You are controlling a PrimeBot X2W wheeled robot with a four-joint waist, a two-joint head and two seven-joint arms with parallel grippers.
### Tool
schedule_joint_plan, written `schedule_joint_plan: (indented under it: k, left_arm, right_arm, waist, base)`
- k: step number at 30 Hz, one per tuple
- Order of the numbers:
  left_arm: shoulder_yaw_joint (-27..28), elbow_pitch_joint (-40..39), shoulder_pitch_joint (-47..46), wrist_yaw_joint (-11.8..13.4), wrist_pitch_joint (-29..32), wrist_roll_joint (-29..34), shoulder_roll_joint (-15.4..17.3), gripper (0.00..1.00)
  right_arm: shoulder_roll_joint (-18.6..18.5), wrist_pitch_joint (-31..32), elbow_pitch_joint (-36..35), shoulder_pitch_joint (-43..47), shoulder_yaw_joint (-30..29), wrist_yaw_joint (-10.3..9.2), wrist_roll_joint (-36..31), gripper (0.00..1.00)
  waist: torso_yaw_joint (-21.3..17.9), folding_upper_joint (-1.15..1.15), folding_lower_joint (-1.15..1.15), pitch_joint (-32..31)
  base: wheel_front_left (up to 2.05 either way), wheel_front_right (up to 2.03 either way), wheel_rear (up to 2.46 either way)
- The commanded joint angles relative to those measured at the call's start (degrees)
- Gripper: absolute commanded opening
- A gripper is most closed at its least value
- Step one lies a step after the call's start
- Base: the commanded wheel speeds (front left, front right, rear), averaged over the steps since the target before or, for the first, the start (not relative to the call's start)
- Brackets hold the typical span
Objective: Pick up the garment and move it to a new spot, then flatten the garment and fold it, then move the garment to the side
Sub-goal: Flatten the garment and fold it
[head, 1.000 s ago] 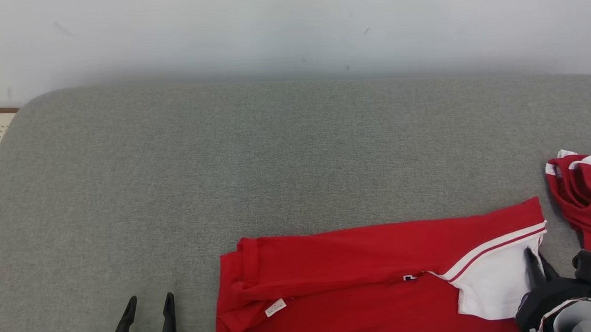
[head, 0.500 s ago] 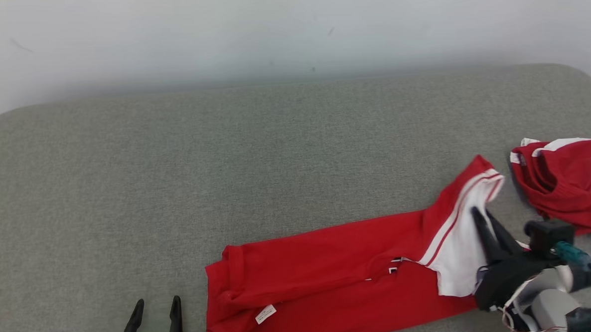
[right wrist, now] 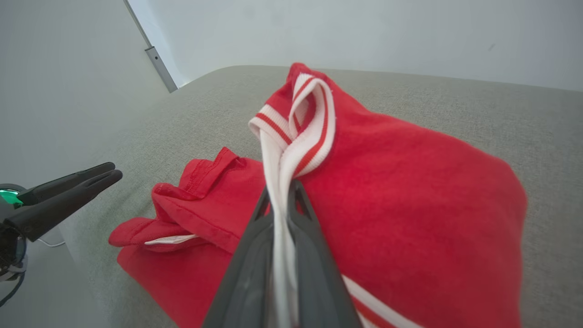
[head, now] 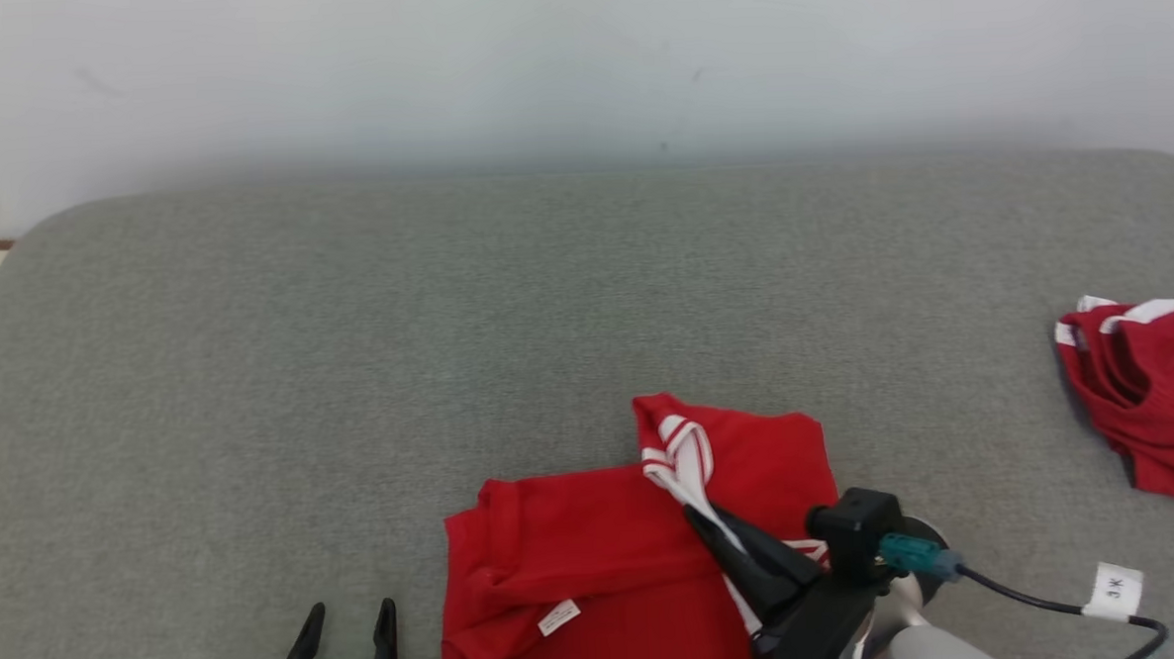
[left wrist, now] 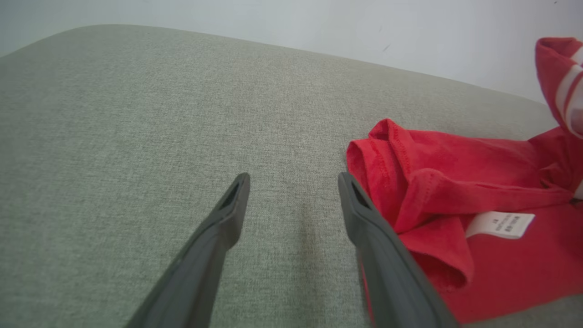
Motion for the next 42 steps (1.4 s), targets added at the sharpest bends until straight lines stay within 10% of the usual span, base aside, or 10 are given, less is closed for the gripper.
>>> schedule_joint_plan:
  k: [1, 22, 23, 25, 42]
  left_arm:
    - [-0.28, 0.15, 0.24, 0.11, -0.04, -0.01, 0.05, 1.00]
    - [-3.11, 0.18, 1.51, 0.74, -0.04, -1.40, 0.04, 1.00]
    - [-3.15, 0.16, 1.46, 0.84, -0.04, -1.46, 0.04, 1.00]
    - [-3.05, 0.07, 1.40, 1.00, -0.04, -1.61, 0.04, 1.00]
    - [-1.49, -0.65, 0.17, 1.38, -0.04, -0.88, 0.05, 1.00]
  right_arm:
    - [0.06, -0.12, 0.08, -0.78, 0.51, -0.08, 0.38, 0.00]
    - [10.07, -4.88, 17.41, -10.32, 9.22, -0.08, 4.76, 0.00]
    - [10.41, -4.96, 18.13, -10.53, 8.84, -0.08, 5.00, 0.15]
    - [11.16, -4.97, 18.05, -11.01, 7.34, -0.08, 5.29, 1.00]
    - [4.80, -4.94, 11.19, 1.73, -20.46, -0.08, -1.04, 1.00]
  waist:
    - [2.00, -0.01, -0.01, -0.02]
    - [13.31, -0.01, -0.01, 0.40]
    - [13.28, -0.01, -0.01, 0.51]
    - [12.97, -0.01, -0.01, 0.75]
    - [7.56, -0.01, -0.01, 1.86]
  base:
    - [0.00, 0.00, 0.00]
    - [0.00, 0.00, 0.00]
    - [0.00, 0.00, 0.00]
    - [0.00, 0.00, 0.00]
    - [0.00, 0.00, 0.00]
